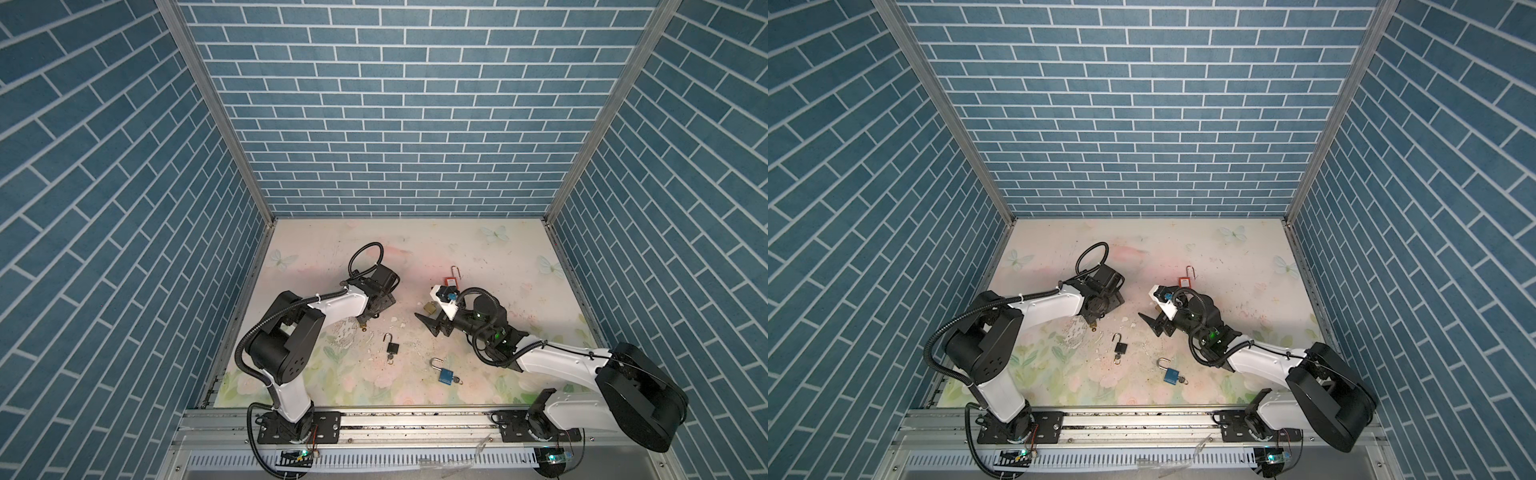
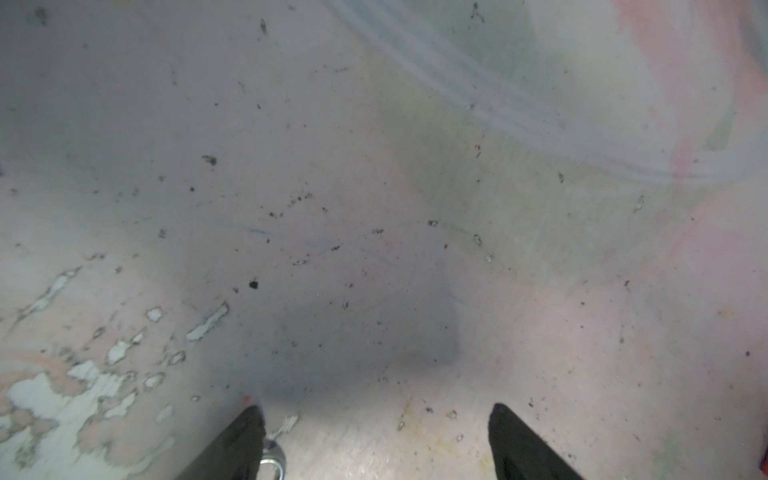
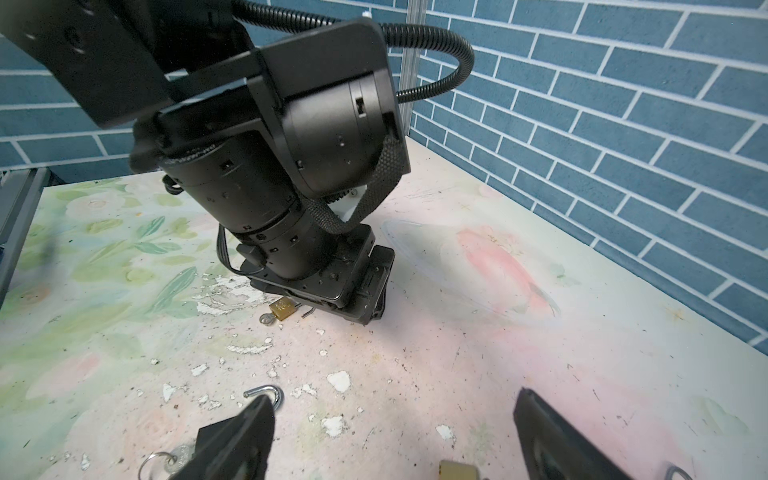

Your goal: Lock with the key

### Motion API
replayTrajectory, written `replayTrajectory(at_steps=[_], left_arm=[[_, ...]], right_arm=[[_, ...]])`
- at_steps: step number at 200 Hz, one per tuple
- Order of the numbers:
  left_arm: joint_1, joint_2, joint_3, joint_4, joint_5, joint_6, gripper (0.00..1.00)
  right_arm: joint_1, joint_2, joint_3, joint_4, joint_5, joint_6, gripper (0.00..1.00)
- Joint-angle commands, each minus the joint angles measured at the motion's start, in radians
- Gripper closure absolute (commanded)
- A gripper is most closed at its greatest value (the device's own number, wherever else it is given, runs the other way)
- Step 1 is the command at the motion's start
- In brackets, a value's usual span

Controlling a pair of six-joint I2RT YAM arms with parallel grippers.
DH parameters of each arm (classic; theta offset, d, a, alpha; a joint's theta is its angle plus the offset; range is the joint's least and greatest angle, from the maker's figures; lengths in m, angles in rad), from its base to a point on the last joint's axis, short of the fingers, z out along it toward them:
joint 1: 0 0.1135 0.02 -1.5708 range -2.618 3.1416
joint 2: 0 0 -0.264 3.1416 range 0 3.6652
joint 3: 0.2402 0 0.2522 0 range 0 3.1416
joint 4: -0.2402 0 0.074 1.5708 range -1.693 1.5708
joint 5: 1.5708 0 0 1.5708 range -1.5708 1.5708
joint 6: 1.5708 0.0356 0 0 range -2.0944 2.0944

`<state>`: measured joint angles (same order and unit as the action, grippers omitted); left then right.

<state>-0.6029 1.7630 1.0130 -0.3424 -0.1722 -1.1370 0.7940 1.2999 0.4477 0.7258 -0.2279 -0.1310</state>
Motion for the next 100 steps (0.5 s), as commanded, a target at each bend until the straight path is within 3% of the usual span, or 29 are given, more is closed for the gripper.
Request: replayTrajectory(at_steps=[1,53,100], left_arm=[[-0.012,0.024,0.010,-0.117,0.021,-0.002,0.14],[-0.068,-0.088,0.108,-0.333,-0.214,0.130,0.14],[-0.093,-0.214,0.027,-0.425,-0.176,0.202,0.14]], right_arm=[[0.007,0.008,-0.018,0.027,0.009,-0.015,0.10],[0.011,0.015,-0.024,0.043,-0.002,0.012,0.10],[0.032,0.047,-0.029,0.066,-0.004,0.019,0.10]])
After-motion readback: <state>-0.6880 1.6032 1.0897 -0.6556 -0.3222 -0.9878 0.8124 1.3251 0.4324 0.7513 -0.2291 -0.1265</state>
